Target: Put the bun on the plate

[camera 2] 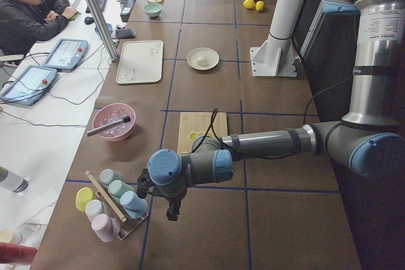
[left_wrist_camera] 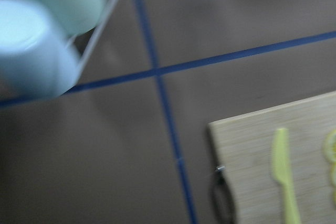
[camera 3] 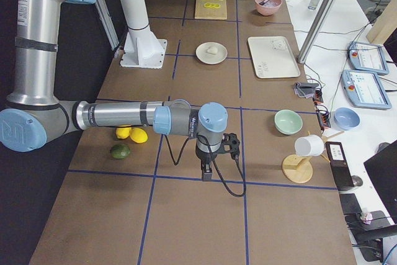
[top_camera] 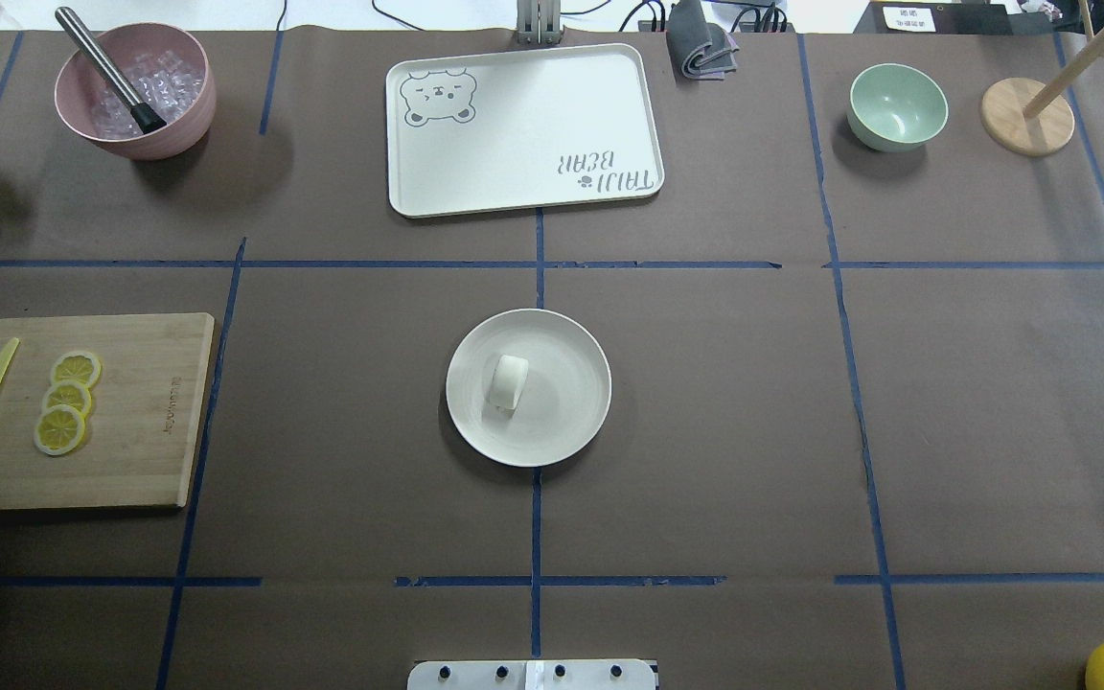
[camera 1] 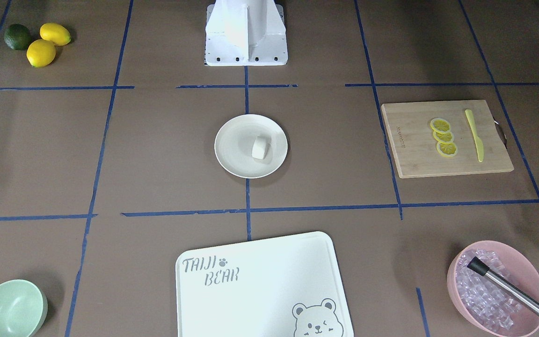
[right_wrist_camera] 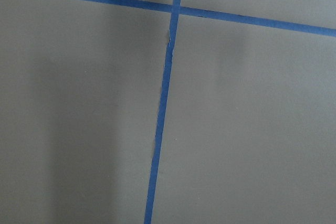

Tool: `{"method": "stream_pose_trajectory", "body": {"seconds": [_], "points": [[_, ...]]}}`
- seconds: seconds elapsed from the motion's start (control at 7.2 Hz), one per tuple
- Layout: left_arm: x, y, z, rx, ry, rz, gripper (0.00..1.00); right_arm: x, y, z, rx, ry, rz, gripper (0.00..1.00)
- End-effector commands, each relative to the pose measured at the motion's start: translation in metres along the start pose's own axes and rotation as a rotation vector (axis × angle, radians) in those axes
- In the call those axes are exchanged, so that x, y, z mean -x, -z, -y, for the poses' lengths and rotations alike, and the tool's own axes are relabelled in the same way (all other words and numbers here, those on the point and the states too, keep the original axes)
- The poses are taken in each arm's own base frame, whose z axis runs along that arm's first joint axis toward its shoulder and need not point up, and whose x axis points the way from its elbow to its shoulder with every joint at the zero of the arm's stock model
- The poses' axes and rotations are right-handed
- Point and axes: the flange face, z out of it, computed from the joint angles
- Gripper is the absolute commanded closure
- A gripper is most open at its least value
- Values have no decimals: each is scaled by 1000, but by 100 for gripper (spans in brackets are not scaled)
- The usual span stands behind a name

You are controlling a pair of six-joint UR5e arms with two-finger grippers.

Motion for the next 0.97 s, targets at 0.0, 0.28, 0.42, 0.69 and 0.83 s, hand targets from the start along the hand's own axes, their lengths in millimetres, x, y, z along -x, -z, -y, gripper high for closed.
{"method": "stream_pose_trajectory", "body": {"seconds": [0.0,0.28,0.42,0.69,0.83], "points": [[0,4,3,-36,168,14,0,0,-1,0,1,0,0,0],[-45,-11,24,-2,106,17,0,0,0,0,0,-1,2,0],[-61,-28,30,32,67,38,0,0,0,0,0,1,2,0],[-66,-25,26,27,59,28,0,0,0,0,0,1,3,0],[-63,-27,24,34,66,37,0,1,0,0,-1,-1,6,0]]}}
